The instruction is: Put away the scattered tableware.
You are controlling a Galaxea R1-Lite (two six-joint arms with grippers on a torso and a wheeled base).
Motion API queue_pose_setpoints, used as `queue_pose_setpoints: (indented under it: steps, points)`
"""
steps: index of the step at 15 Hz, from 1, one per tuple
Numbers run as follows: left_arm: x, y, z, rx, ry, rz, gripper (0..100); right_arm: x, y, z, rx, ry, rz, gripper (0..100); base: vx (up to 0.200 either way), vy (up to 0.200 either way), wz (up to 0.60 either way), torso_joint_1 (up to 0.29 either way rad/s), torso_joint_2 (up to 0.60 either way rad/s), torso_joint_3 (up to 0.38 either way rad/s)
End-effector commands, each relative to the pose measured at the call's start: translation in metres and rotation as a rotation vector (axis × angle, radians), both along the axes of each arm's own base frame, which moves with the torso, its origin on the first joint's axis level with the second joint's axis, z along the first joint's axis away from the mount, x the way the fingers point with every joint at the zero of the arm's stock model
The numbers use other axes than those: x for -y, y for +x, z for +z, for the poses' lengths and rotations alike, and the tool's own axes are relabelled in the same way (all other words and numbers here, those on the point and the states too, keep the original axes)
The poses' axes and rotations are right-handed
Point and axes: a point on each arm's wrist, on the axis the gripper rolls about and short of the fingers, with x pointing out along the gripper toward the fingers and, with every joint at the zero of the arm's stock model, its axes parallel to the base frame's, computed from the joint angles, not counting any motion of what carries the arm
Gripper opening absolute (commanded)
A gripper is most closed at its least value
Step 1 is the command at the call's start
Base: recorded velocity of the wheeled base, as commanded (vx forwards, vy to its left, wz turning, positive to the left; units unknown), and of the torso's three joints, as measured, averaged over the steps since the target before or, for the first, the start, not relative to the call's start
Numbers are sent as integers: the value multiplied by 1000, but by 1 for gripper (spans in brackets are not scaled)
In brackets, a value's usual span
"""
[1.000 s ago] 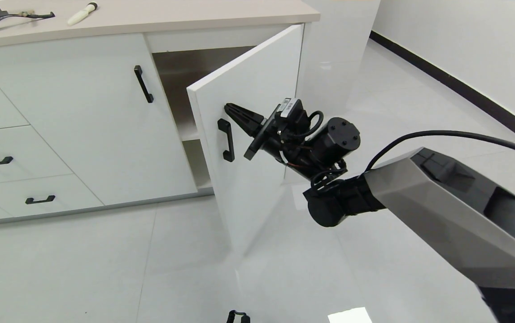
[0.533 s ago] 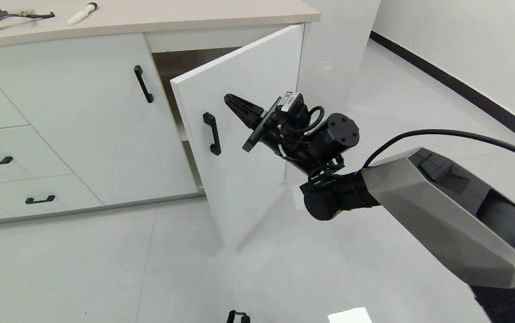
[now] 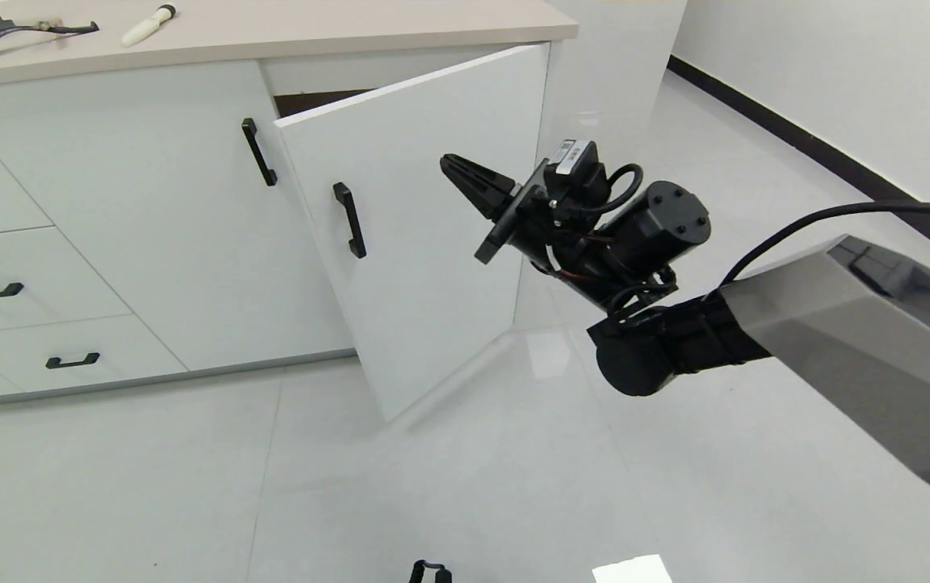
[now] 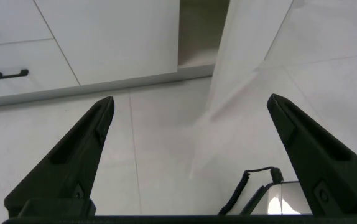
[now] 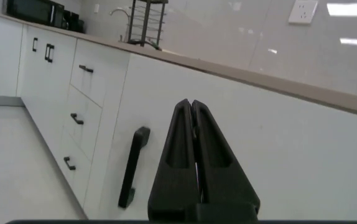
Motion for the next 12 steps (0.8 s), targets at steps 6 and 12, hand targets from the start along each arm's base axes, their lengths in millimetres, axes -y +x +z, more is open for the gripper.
queue_pose_setpoints:
  steps: [6,12]
  points:
    - [0,0,0,0,-2,0,100,126,-107,23,-164,-77,-126,0,0,0,0,0,0,0]
    - [0,0,0,-2,-5,0,100,232,-257,6,-170,-59,-344,0,0,0,0,0,0,0]
